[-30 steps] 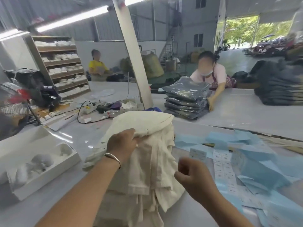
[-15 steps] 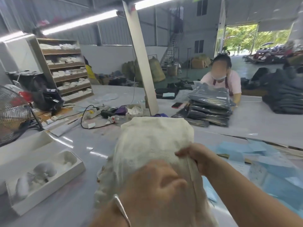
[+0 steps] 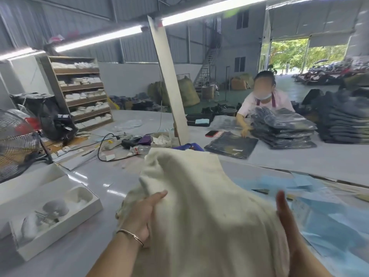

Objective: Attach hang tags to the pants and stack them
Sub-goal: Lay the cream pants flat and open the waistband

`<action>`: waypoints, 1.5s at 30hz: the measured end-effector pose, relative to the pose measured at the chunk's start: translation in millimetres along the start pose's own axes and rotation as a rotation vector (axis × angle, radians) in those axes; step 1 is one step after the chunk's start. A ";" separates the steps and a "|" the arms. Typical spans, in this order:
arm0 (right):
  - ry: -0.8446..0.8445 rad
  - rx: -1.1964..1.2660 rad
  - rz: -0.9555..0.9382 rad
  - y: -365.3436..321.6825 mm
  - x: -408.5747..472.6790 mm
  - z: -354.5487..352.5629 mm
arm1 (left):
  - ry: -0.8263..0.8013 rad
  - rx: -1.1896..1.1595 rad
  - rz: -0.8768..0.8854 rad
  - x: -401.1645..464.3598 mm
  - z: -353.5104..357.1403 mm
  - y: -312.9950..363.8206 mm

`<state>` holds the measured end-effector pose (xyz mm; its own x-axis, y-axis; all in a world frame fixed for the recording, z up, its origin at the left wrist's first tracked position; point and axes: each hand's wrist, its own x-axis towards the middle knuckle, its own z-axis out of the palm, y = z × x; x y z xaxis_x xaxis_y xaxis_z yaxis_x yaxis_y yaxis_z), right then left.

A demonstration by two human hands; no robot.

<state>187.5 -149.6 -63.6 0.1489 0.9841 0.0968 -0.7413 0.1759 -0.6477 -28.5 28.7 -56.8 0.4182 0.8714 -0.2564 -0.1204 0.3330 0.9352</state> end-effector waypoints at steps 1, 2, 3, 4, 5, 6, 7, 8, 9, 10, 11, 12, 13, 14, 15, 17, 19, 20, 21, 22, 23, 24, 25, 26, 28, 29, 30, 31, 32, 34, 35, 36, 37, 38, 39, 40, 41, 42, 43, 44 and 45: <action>0.106 -0.139 0.041 -0.7 -0.5 3.3 | -0.005 -0.060 -0.010 -2.0 0.0 -4.1; 0.147 -0.218 0.084 -4.6 -0.9 6.6 | -0.032 -0.132 -0.031 -4.6 -2.1 -4.7; 0.153 -0.256 0.130 -10.2 -2.5 11.0 | -0.078 -0.220 -0.065 -5.4 -6.1 -5.3; 0.131 -0.295 0.172 -14.2 -3.3 15.8 | -0.131 -0.293 -0.103 -7.5 -11.1 -4.1; 0.152 -0.338 0.186 -17.4 -3.8 17.3 | -0.171 -0.335 -0.123 -8.6 -16.3 -4.6; 0.181 -0.384 0.167 -20.3 -5.7 16.6 | -0.216 -0.341 -0.114 -11.8 -19.4 -4.9; 0.201 -0.405 0.125 -24.8 -8.2 15.9 | -0.227 -0.319 -0.086 -13.1 -21.4 -5.0; 0.186 -0.399 0.089 -29.4 -12.5 15.1 | -0.232 -0.287 -0.051 -17.0 -20.6 -2.5; 0.169 -0.392 0.054 -33.2 -18.3 13.7 | -0.230 -0.266 -0.010 -19.8 -18.3 0.8; 0.159 -0.386 0.025 -36.4 -25.0 13.8 | -0.231 -0.268 0.030 -23.9 -13.6 6.9; 0.155 -0.384 -0.005 -38.7 -32.7 15.2 | -0.231 -0.271 0.070 -28.5 -6.9 14.0; 0.149 -0.383 -0.030 -40.6 -40.7 17.4 | -0.233 -0.271 0.096 -33.3 2.5 21.0; 0.148 -0.373 -0.049 -42.0 -49.4 19.8 | -0.230 -0.263 0.120 -39.1 14.2 27.3; 0.141 -0.361 -0.062 -43.9 -59.8 21.7 | -0.227 -0.258 0.135 -47.5 28.1 32.0; 0.133 -0.350 -0.067 -47.2 -71.8 23.8 | -0.222 -0.257 0.138 -54.2 40.9 34.9; 0.110 -0.316 -0.061 -58.3 -99.9 23.0 | -0.226 -0.254 0.162 -71.9 65.1 40.7; 0.110 -0.287 -0.057 -75.8 -133.5 18.0 | -0.283 -0.274 0.238 -100.2 89.1 53.1; 0.114 -0.255 -0.069 -85.6 -152.6 14.7 | -0.320 -0.292 0.274 -116.9 101.8 61.1; 0.112 -0.225 -0.098 -95.7 -171.9 11.0 | -0.359 -0.309 0.313 -135.1 115.0 68.4; 0.093 -0.210 -0.129 -105.3 -191.2 8.5 | -0.398 -0.312 0.358 -154.9 129.6 73.6; 0.070 -0.216 -0.139 -114.1 -210.3 7.3 | -0.435 -0.304 0.407 -175.9 145.2 76.6; 0.063 -0.234 -0.115 -122.8 -228.7 5.3 | -0.479 -0.292 0.454 -199.7 162.9 76.8; 0.070 -0.254 -0.082 -130.7 -246.2 2.9 | -0.521 -0.283 0.494 -220.1 180.3 74.5; 0.054 -0.262 -0.055 -137.9 -265.5 2.6 | -0.569 -0.272 0.524 -240.7 197.6 70.7; -0.045 -0.141 -0.029 -152.9 -305.0 1.0 | -0.601 -0.246 0.557 -274.2 227.2 58.7; -0.073 -0.080 -0.023 -159.5 -321.4 -4.9 | -0.609 -0.248 0.533 -286.3 239.2 51.9; -0.050 -0.118 -0.024 -168.8 -335.2 -9.4 | -0.602 -0.236 0.490 -298.0 250.9 44.4; -0.030 -0.214 -0.055 -178.3 -347.9 -14.6 | -0.590 -0.201 0.466 -306.8 261.2 35.8; -0.023 -0.274 -0.059 -185.6 -360.4 -17.2 | -0.590 -0.170 0.460 -313.3 269.4 27.7; -0.022 -0.317 -0.019 -198.6 -382.7 -22.4 | -0.548 -0.111 0.475 -322.1 280.6 13.8; -0.014 -0.343 0.019 -205.4 -392.4 -22.2 | -0.528 -0.099 0.450 -325.7 284.2 8.2; 0.007 -0.381 0.035 -211.9 -400.9 -21.7 | -0.522 -0.098 0.409 -330.7 286.4 3.7; 0.034 -0.422 0.018 -218.7 -407.5 -22.8 | -0.521 -0.092 0.389 -333.9 286.4 0.1; 0.057 -0.453 -0.011 -224.7 -413.3 -23.5 | -0.526 -0.082 0.387 -337.5 285.9 -2.4; 0.075 -0.459 -0.031 -228.7 -418.7 -24.9 | -0.522 -0.071 0.403 -339.6 284.6 -4.1; 0.079 -0.444 -0.034 -230.6 -423.7 -24.2 | -0.530 -0.059 0.414 -344.9 284.5 -4.6; 0.084 -0.422 -0.020 -231.4 -427.4 -22.1 | -0.550 -0.045 0.419 -349.5 284.2 -4.8; 0.083 -0.431 -0.002 -230.5 -431.0 -18.7 | -0.573 -0.023 0.419 -356.5 284.6 -3.7; 0.085 -0.466 0.010 -228.9 -433.9 -14.5 | -0.596 0.008 0.428 -362.6 284.5 -2.2; 0.094 -0.504 0.016 -228.3 -437.3 -9.0 | -0.604 0.047 0.439 -368.3 283.5 -0.1; 0.114 -0.526 0.000 -229.4 -441.0 -5.1 | -0.591 0.079 0.458 -372.0 280.6 2.0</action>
<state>295.2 -624.0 38.4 0.2409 0.9700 0.0335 -0.3174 0.1114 -0.9417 68.3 -395.9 108.9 0.7581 0.5705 0.3159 -0.3433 -0.0627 0.9371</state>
